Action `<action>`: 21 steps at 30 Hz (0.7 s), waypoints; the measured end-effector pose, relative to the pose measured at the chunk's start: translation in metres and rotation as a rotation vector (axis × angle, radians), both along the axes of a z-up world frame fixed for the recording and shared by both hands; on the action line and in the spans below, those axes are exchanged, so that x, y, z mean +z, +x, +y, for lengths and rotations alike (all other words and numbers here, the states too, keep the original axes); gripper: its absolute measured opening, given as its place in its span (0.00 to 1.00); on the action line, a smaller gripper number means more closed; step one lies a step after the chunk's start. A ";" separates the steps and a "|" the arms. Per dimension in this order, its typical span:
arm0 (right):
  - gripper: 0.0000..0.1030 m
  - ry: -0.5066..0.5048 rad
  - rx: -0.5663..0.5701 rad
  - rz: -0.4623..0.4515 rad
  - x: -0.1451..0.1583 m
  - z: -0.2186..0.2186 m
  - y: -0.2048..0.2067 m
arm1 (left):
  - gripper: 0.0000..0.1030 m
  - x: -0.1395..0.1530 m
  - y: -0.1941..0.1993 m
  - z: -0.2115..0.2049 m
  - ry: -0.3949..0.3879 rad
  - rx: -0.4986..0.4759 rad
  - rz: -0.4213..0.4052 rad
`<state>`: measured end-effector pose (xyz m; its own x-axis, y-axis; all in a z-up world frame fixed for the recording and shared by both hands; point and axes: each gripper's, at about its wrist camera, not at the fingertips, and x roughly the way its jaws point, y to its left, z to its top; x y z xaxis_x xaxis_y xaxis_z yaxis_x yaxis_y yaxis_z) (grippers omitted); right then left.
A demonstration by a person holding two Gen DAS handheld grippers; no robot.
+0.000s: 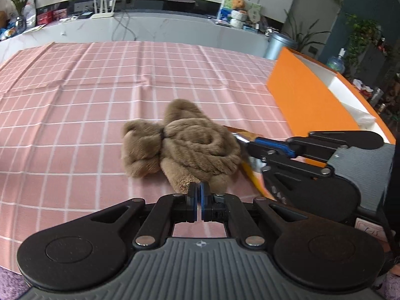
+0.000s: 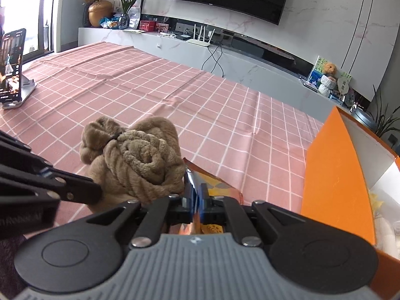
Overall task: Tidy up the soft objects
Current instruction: 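Grasp the brown knotted towel with the left gripper while the right gripper grasps the Deeyeo snack packet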
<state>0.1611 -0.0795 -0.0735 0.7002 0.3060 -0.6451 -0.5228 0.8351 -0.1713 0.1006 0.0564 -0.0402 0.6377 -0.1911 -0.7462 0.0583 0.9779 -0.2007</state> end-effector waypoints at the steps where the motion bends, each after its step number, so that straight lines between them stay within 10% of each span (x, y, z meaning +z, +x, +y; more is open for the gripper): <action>1: 0.05 0.001 -0.001 0.000 0.001 -0.003 -0.002 | 0.03 -0.001 -0.001 -0.002 -0.006 -0.010 0.001; 6: 0.27 0.016 -0.047 -0.010 0.006 -0.022 -0.007 | 0.19 0.006 -0.005 -0.003 0.006 -0.050 -0.045; 9: 0.47 0.048 -0.076 0.003 0.009 -0.033 -0.007 | 0.54 0.012 -0.012 -0.001 0.024 -0.070 -0.100; 21: 0.78 0.069 -0.122 0.086 -0.004 -0.040 -0.001 | 0.72 0.002 0.014 0.038 0.071 0.013 -0.138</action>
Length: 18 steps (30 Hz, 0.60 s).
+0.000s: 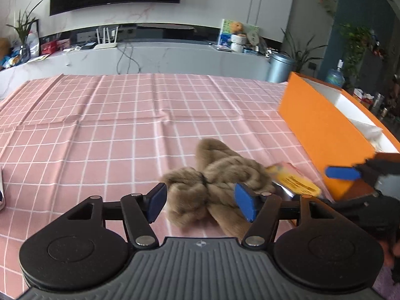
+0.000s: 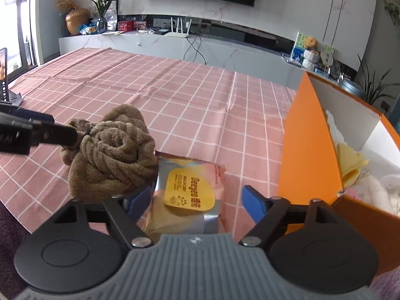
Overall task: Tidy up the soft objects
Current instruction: 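Grasp the brown knotted towel with the left gripper while the right gripper grasps the Deeyeo snack packet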
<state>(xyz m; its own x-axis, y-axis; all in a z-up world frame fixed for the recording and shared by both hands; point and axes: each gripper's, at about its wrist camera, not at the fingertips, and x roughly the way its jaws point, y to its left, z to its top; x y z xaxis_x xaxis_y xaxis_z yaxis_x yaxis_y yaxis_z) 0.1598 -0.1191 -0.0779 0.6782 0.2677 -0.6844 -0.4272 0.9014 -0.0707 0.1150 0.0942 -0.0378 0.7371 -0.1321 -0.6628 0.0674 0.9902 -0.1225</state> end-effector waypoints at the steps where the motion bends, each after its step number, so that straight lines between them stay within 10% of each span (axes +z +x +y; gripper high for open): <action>1: 0.78 0.004 -0.002 0.014 -0.002 0.000 0.001 | 0.72 -0.002 0.004 0.003 0.001 0.001 0.005; 18: 0.62 0.093 -0.046 0.147 -0.029 -0.001 0.022 | 0.76 -0.043 0.029 0.021 -0.255 0.102 0.108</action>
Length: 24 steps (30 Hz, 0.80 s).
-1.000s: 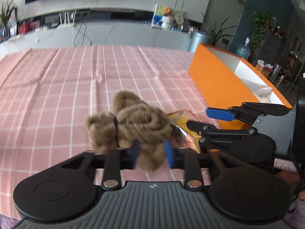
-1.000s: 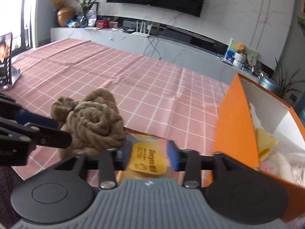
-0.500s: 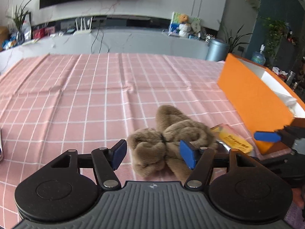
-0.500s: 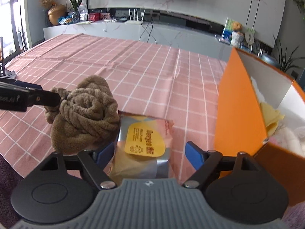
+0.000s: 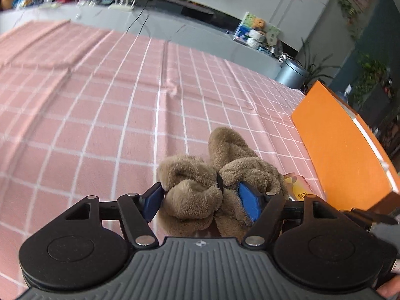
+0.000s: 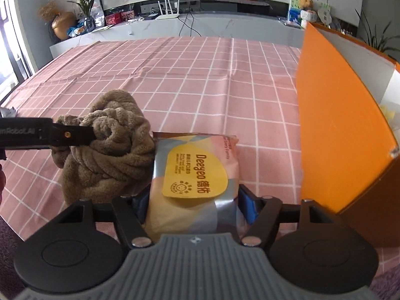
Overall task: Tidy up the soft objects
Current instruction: 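Grasp the brown knotted towel with the left gripper while the right gripper grasps the Deeyeo snack packet, then carry the brown towel and snack packet with both grippers over the box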
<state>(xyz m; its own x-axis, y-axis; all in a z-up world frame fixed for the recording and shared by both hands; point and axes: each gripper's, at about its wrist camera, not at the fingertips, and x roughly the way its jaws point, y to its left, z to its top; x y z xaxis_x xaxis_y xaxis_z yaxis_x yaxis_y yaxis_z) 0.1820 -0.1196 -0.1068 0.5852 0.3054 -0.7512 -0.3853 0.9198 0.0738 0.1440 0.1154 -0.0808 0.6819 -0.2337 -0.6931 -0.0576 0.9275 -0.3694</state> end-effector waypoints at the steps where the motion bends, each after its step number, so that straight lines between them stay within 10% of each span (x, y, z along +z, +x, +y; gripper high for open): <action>1: 0.61 -0.009 0.011 -0.011 0.000 0.002 -0.001 | 0.75 -0.003 0.000 0.000 -0.016 0.011 0.006; 9: 0.49 -0.064 0.061 -0.071 0.004 0.011 -0.007 | 0.51 0.009 -0.012 -0.024 0.096 0.022 -0.045; 24: 0.47 -0.020 0.061 -0.150 0.029 0.002 -0.022 | 0.39 0.048 -0.035 -0.023 0.084 0.096 -0.130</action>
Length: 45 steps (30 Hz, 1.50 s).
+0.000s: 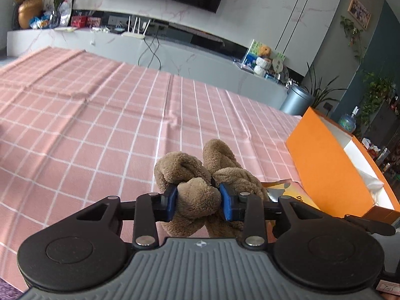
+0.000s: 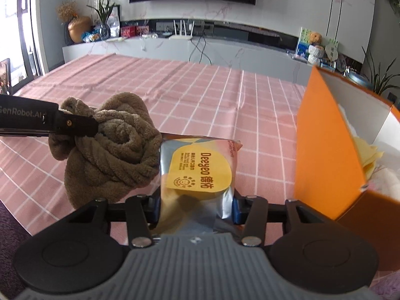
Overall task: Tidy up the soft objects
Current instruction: 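Carry the brown towel and snack packet with both grippers over the box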
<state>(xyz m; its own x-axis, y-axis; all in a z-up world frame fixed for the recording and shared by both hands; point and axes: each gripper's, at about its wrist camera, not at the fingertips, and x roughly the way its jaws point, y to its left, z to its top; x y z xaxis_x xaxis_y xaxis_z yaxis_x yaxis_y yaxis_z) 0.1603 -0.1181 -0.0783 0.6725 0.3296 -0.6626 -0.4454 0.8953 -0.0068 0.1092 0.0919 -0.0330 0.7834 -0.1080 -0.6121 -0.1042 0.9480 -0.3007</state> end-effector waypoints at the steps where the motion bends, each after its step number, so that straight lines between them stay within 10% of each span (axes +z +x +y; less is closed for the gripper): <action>1: 0.47 0.001 0.001 -0.016 0.004 0.000 -0.002 | 0.39 0.004 -0.001 -0.001 0.009 0.008 -0.008; 23: 0.47 0.025 -0.154 -0.189 0.101 -0.101 -0.013 | 0.35 0.090 0.020 -0.085 0.018 -0.193 -0.244; 45: 0.47 -0.249 -0.260 -0.029 0.101 -0.234 0.088 | 0.35 0.081 0.133 -0.246 0.079 -0.527 -0.226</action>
<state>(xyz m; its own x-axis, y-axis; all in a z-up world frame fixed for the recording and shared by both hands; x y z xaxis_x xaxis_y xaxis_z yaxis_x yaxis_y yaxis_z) 0.2483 -0.3523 0.0232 0.7324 -0.0241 -0.6804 -0.1997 0.9479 -0.2484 0.2424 -0.1543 0.0478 0.7479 -0.4803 -0.4582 0.4470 0.8747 -0.1871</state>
